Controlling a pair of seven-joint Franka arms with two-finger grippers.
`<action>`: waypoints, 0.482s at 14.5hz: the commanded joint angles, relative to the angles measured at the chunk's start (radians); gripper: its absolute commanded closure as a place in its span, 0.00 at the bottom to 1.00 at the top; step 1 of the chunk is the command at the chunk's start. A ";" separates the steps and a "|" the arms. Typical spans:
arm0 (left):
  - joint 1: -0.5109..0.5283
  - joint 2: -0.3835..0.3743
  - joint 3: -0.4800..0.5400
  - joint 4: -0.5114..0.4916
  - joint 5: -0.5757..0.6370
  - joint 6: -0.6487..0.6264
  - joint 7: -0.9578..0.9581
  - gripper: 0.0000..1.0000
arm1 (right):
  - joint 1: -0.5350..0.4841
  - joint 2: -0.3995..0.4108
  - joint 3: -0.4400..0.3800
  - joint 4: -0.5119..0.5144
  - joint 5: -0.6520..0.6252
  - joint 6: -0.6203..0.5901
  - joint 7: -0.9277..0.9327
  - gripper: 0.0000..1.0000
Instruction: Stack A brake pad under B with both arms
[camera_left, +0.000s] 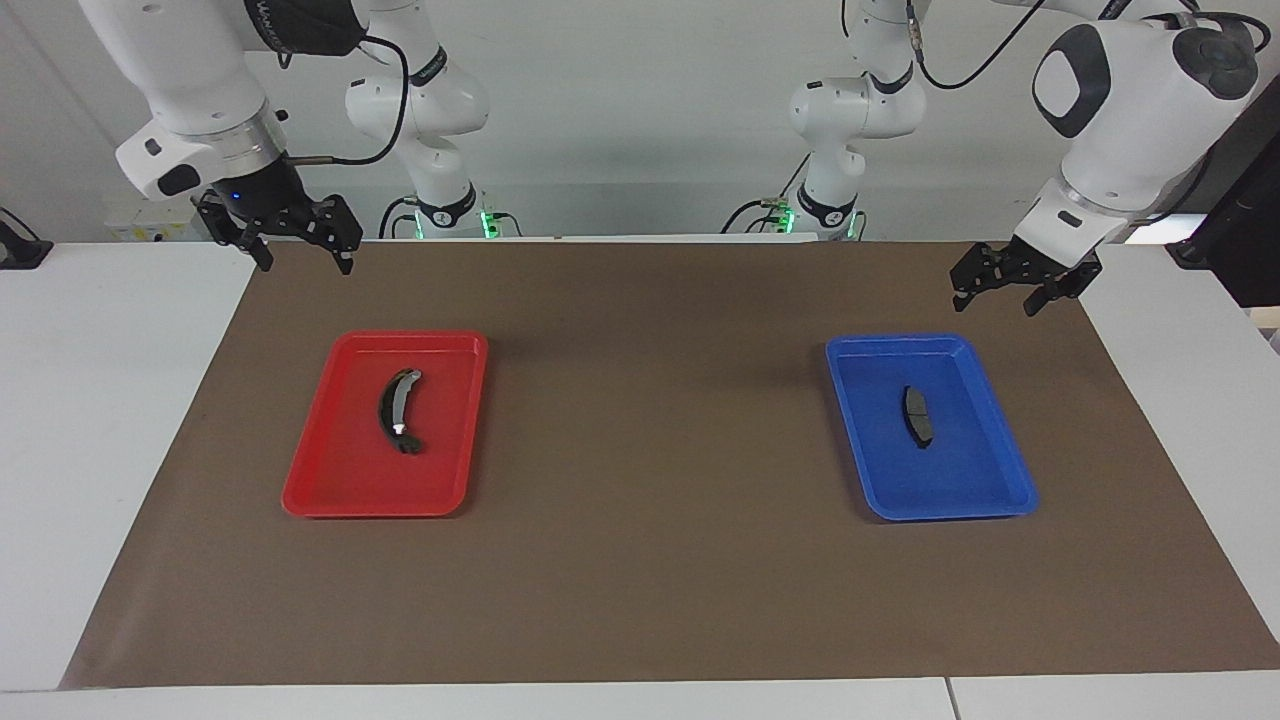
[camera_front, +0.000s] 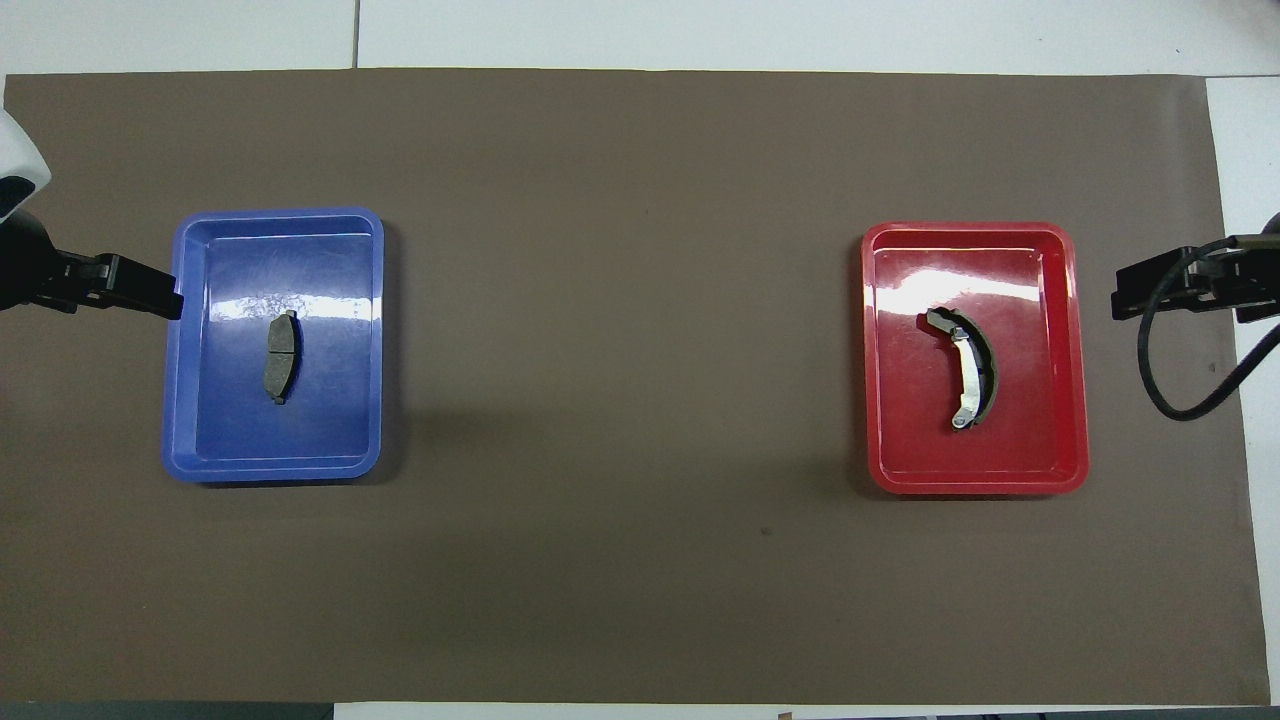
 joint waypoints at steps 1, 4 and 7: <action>0.010 0.000 -0.001 0.012 -0.004 -0.018 0.004 0.01 | -0.011 -0.007 0.004 -0.006 -0.016 0.017 -0.021 0.00; 0.010 0.000 -0.003 0.012 -0.004 -0.020 0.004 0.01 | -0.010 -0.006 0.004 -0.006 -0.018 0.038 -0.017 0.00; 0.010 0.000 -0.001 0.012 -0.004 -0.020 0.004 0.01 | -0.010 -0.006 0.004 -0.006 -0.018 0.040 -0.015 0.00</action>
